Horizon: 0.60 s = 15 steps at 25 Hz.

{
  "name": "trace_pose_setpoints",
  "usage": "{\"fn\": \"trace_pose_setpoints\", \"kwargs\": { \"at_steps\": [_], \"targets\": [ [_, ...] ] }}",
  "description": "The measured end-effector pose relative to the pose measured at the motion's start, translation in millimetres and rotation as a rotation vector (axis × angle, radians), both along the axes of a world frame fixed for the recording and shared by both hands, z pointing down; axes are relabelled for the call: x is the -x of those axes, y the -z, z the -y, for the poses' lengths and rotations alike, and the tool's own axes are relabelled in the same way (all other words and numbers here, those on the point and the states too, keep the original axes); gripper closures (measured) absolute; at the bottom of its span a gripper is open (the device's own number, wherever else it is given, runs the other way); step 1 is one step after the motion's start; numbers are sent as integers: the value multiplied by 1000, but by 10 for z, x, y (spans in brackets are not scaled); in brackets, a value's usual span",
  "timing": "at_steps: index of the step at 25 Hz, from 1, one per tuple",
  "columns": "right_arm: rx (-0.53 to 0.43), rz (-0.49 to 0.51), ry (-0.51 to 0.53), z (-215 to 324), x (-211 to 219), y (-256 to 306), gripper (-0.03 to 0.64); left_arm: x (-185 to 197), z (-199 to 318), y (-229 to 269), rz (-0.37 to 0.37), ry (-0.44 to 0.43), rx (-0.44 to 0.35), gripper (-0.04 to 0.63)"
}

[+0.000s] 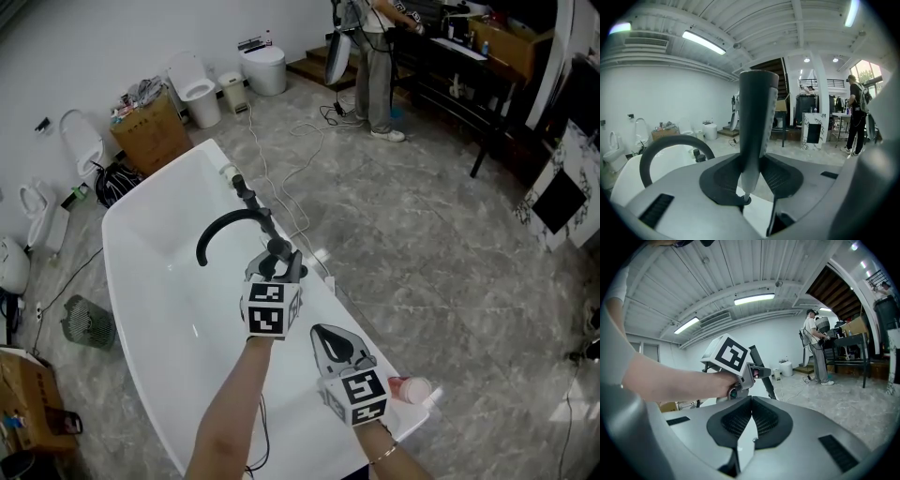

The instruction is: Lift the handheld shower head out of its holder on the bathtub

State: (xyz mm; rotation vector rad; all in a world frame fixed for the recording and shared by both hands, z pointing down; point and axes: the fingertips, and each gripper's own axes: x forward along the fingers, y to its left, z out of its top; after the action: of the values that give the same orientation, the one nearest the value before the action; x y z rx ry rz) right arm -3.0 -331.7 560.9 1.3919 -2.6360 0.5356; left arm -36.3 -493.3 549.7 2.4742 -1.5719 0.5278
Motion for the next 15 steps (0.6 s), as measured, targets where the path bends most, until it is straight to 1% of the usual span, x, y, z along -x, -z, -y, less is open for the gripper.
{"fn": "trace_pose_setpoints", "kwargs": {
  "at_steps": [5,10,15],
  "targets": [
    [-24,1,-4,-185,26,360,609,0,-269,394,10,-21,-26,444],
    [-36,-3,0,-417,29,646,609,-19,-543,784,8,-29,-65,444],
    [-58,-10,-1,-611,53,875,609,-7,-797,1136,21,-49,-107,444]
  ]
}}
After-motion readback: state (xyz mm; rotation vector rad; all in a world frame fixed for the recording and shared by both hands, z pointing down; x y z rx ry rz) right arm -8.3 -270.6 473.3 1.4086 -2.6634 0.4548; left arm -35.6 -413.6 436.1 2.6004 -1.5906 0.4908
